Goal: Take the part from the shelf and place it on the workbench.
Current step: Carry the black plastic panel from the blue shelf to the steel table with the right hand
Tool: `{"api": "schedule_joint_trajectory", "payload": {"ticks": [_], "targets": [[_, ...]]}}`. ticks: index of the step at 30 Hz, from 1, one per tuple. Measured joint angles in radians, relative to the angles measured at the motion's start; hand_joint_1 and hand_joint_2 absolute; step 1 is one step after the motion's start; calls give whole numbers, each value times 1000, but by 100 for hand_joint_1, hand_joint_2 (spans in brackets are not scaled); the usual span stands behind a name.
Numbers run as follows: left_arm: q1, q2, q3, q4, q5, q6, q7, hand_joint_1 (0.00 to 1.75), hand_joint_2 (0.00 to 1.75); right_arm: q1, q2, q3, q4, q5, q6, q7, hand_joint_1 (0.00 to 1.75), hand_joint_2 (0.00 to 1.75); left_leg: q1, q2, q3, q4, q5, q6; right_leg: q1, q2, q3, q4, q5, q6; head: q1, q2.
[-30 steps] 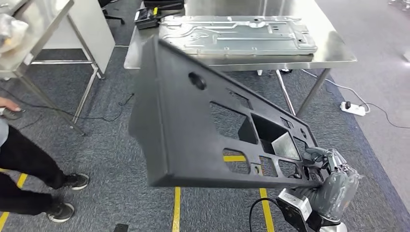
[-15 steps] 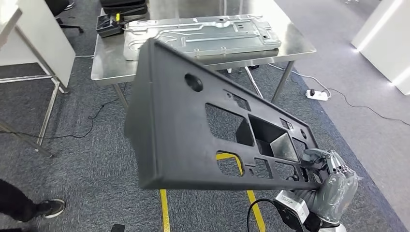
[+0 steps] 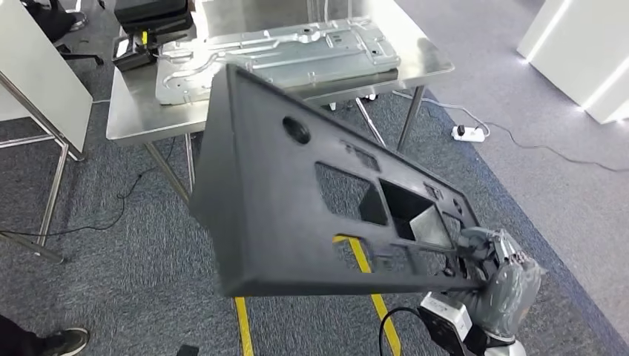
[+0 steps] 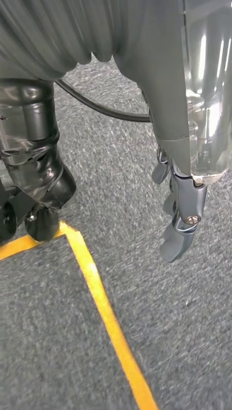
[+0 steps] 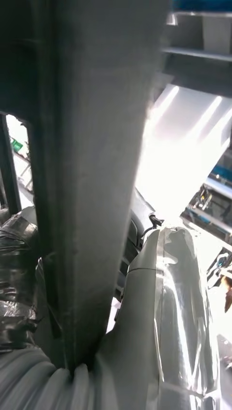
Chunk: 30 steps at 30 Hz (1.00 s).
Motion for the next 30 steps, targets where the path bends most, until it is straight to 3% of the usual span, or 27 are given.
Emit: {"api": "schedule_joint_trajectory", "payload": {"ticks": [2, 3, 4, 6, 8, 13, 15, 17, 18, 19, 21, 23, 24, 26, 28, 30], "targets": [[2, 1, 0, 0, 0, 0, 1, 0, 175, -1, 0, 2, 0, -4, 0, -3, 175, 175, 0, -7, -71, 134, -54, -1, 4, 4, 3, 1, -5, -8, 0, 0], [4, 2, 0, 0, 0, 0, 1, 0, 175, 0, 0, 3, 0, -5, 0, -3, 175, 175, -1, -8, -94, 169, -57, -1, 6, 8, 4, 3, -7, -9, 0, 0], [5, 2, 0, 0, 0, 0, 1, 0, 175, 0, 0, 4, 0, -6, 0, -3, 175, 175, -1, -8, -98, 165, -37, -1, 7, 13, 7, 6, -10, -9, 0, 0], [5, 3, 0, 0, 0, 0, 2, 0, 175, 0, 0, 5, 1, -6, 0, -3, 175, 175, -1, -9, -55, 49, 45, 6, 8, 21, 14, 13, -21, -6, 0, 0], [4, 4, 0, 0, 0, 0, 2, 0, 175, 0, 0, 6, 0, -7, 0, -3, 175, 175, -4, -12, -7, -63, 93, 14, 12, 26, 17, 24, -32, 4, 0, 0], [4, 5, 0, 0, 0, 0, 3, 0, 175, 0, 0, 5, -1, -6, 0, -11, 175, 175, -5, -13, 10, -102, 99, 33, 9, 24, 10, 42, -50, 29, 0, 0], [2, 5, 0, 0, -1, 0, 3, 0, 175, 1, 0, 3, -2, -1, 0, -26, 175, 175, -2, -10, 14, -108, 101, 43, 5, 16, -29, 127, -98, 40, 1, 0], [2, 5, 0, 0, -1, 0, 3, 0, 175, 2, 0, 1, -2, 5, 0, -34, 175, 175, -2, -8, 15, -109, 99, 46, 1, 13, -97, 256, -151, 49, 1, 0], [3, 5, 0, 0, -1, 0, 3, 0, 175, 4, 0, 1, -2, 8, 0, -33, 175, 175, -2, -7, 16, -109, 98, 46, -1, 12, -120, 293, -156, 52, 1, 0], [3, 5, 0, 0, -1, 0, 3, 0, 175, 5, -1, 1, -2, 10, 0, -29, 175, 175, -2, -7, 17, -109, 96, 45, -3, 11, -127, 297, -142, 53, 1, 0], [3, 5, 0, 0, -1, -1, 3, 0, 175, 5, -2, 0, -2, 16, 0, -17, 175, 175, -1, -8, 25, -109, 92, 42, -6, 9, -85, 196, -68, 52, 1, 0], [2, 5, 0, 0, -1, -2, 3, 0, 175, 5, -2, -2, -2, 24, 0, -10, 175, 175, -3, -10, 30, -108, 86, 33, -4, 12, -28, 74, -19, 46, 1, 0], [1, 5, 0, 0, -1, -2, 3, 0, 175, 5, -2, -3, -2, 26, 0, -9, 175, 175, -4, -11, 31, -108, 85, 27, -2, 13, -15, 42, -12, 42, 1, 0], [1, 5, 0, 0, -1, -2, 2, 0, 175, 6, -2, -5, -3, 28, 0, -9, 175, 175, -5, -12, 32, -112, 85, 14, 4, 14, -13, 30, -16, 31, 0, 0], [0, 5, 0, 0, -1, -4, 2, 0, 175, 6, -2, -7, -3, 29, 0, -9, 175, 175, -3, -13, 31, -106, 75, 3, 0, 12, -7, 21, -13, 17, 0, 0], [0, 5, 0, 0, -1, -4, 1, 0, 175, 6, -2, -8, -4, 31, 0, -9, 175, 175, -3, -13, 0, -34, 30, -1, -2, 7, 0, 11, -10, 3, -1, 0]]}}
